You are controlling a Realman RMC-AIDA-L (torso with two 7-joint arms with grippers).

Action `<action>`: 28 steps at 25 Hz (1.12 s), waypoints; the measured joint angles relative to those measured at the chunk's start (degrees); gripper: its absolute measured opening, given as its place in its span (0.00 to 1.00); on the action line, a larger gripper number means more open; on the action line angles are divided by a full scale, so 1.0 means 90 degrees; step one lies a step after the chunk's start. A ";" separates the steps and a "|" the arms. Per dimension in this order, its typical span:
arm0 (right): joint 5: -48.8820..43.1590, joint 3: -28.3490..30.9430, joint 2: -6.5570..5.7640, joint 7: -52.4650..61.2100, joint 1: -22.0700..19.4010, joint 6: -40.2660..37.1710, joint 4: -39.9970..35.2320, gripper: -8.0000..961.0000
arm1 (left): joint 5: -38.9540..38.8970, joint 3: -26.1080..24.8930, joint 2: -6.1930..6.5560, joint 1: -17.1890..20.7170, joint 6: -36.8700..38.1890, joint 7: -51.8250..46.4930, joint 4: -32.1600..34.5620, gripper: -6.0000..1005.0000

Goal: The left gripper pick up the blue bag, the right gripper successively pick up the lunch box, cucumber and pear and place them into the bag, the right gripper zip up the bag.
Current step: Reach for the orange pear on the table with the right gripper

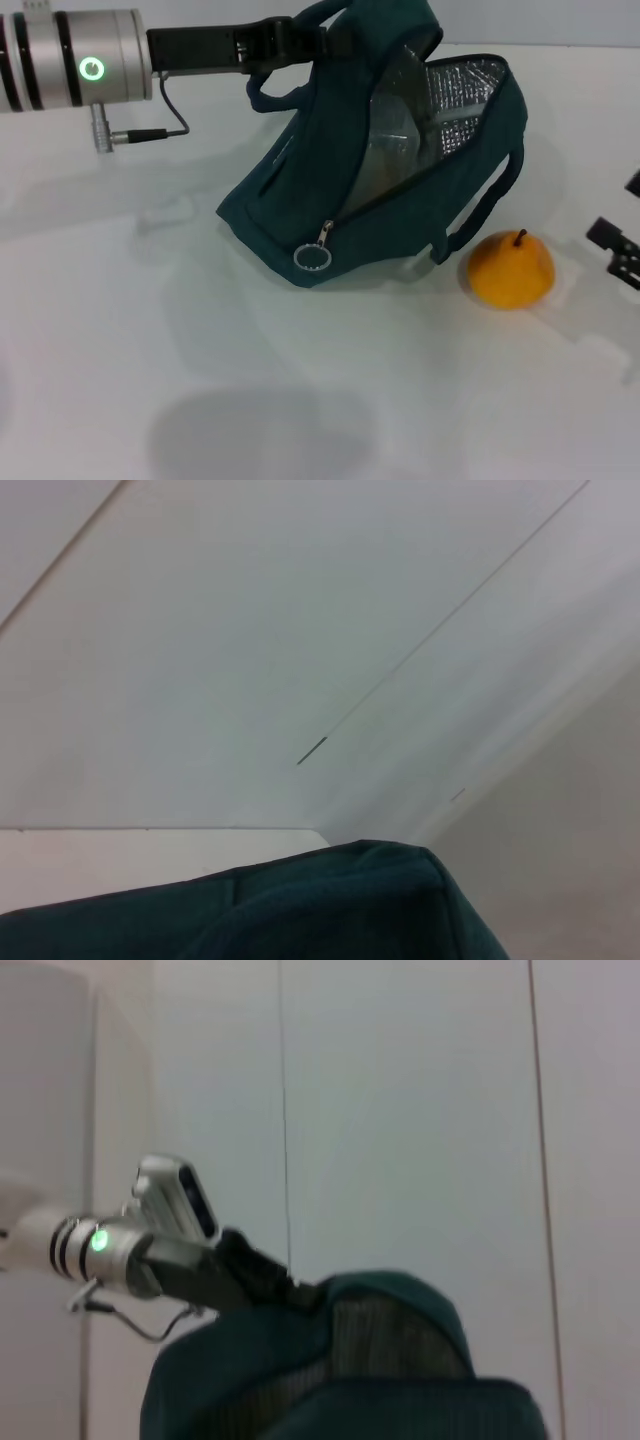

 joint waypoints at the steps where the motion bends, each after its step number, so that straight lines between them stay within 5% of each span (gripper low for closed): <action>1: -0.0003 -0.0056 0.0009 -0.0052 0.0088 0.0106 0.0083 0.73 | 0.0000 -0.0006 -0.0002 -0.0006 -0.0009 0.0005 -0.0004 0.06; 8: -0.0015 -0.0608 0.0068 -0.0125 0.0551 0.0847 0.0190 0.56 | -0.0024 -0.0033 -0.0003 0.0023 -0.0026 0.0010 0.0001 0.06; 22: 0.0012 -0.0943 0.0094 -0.0099 0.0792 0.1192 0.0326 0.45 | -0.0053 -0.0046 -0.0008 0.0010 -0.0026 0.0030 0.0011 0.06; 28: 0.0042 -0.1036 0.0115 -0.0100 0.0837 0.1215 0.0369 0.32 | -0.0115 -0.0046 -0.0023 0.0038 -0.0033 0.0057 0.0011 0.06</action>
